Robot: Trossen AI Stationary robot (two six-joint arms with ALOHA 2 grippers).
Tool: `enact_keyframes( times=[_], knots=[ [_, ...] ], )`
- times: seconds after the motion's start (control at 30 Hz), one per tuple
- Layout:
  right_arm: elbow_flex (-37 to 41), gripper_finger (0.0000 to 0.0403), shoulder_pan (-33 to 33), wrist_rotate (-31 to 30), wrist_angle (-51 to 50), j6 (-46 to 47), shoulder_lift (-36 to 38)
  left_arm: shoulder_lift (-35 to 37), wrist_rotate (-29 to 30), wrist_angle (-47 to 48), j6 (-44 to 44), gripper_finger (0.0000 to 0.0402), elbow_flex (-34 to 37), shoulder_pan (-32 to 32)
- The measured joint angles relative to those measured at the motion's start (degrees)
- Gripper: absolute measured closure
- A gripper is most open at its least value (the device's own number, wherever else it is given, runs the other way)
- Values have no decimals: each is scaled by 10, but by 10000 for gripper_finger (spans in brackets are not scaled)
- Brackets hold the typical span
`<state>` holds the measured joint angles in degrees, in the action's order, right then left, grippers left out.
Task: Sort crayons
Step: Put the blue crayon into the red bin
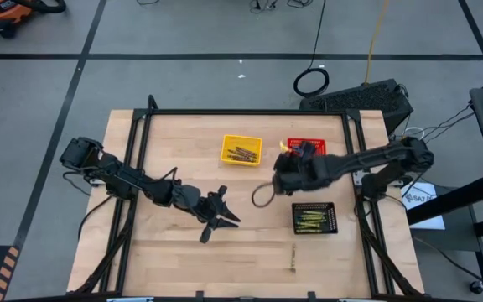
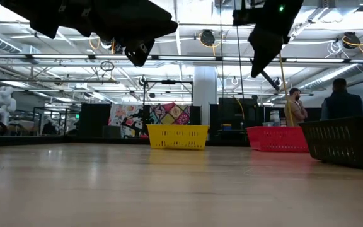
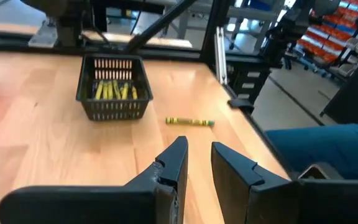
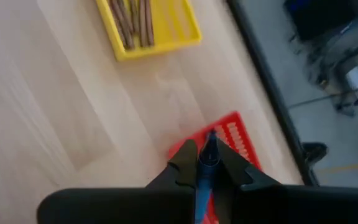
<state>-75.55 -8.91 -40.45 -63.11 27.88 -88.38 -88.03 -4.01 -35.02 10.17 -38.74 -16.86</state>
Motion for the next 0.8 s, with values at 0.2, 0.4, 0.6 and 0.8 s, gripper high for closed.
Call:
enact_keyframes(
  times=[0.2, 0.4, 0.6, 0.8],
  knots=[
    [0, 397, 87, 66, -2, -71, 0, 0, 0, 9, 0, 327, 0, 0],
    [0, 397, 171, 153, -2, -157, 0, 0, 0, 15, 20, 327, 0, 0],
    [0, 397, 260, 215, -6, -204, 0, 0, 0, 20, 31, 327, 0, 0],
    [7, 397, 322, 259, -3, -227, 0, 0, 0, 36, 46, 327, 0, -1]
  ],
)
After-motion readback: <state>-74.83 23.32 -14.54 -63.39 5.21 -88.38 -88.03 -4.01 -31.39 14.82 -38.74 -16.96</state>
